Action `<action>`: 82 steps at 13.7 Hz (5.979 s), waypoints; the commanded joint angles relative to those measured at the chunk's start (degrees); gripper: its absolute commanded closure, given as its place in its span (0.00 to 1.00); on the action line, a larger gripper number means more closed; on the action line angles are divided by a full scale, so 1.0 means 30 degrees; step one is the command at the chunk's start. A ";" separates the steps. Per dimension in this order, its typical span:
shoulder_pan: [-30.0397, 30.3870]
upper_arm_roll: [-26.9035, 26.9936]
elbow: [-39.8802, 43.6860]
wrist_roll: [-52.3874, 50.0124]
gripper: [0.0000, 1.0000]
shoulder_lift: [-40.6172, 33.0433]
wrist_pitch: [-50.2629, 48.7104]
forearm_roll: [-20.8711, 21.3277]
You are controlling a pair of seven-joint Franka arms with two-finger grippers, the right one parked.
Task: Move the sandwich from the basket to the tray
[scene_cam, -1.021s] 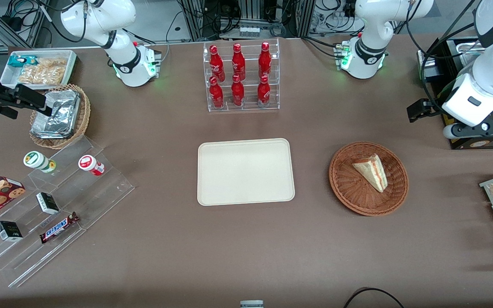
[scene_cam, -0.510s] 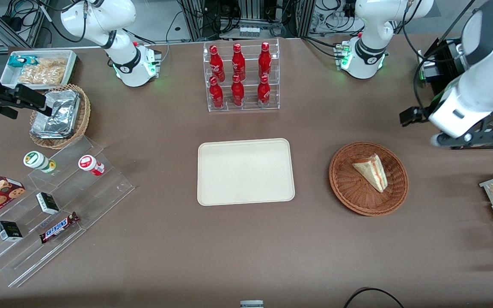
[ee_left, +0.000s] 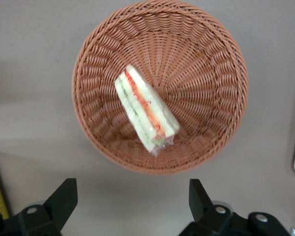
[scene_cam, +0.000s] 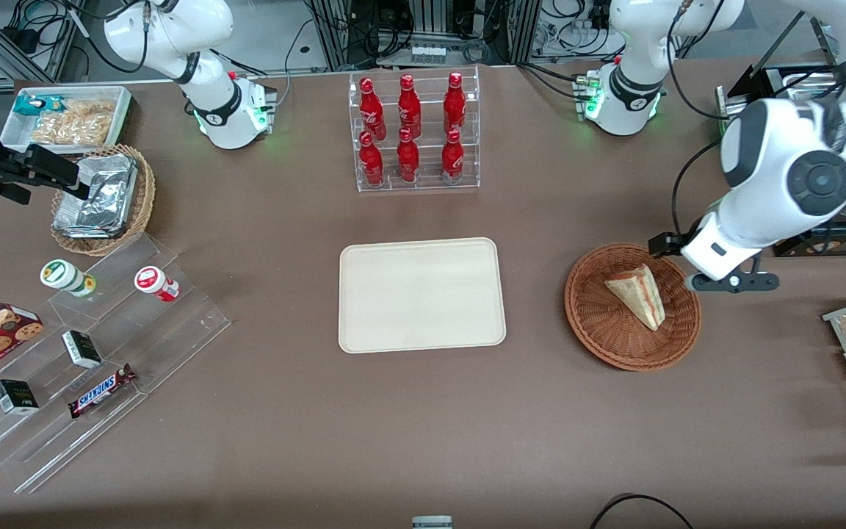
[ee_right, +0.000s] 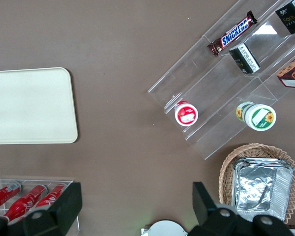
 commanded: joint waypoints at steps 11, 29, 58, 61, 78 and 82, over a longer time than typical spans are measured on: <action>-0.0224 0.0088 -0.3451 -1.4315 0.00 0.1007 0.6032 -0.0183; -0.0399 -0.0290 -0.2173 -1.8953 0.97 0.2795 0.5434 0.0048; -1.2379 -0.1464 1.3920 -1.9214 0.95 1.4102 0.1140 0.0752; -1.2529 -0.1435 1.3893 -1.9216 0.93 1.4337 0.1668 0.0781; -0.9514 -0.1084 1.3191 -1.8517 0.00 0.8683 -0.6476 0.0810; -0.7203 -0.1054 1.1407 -1.4685 0.00 0.7253 -0.6534 0.0782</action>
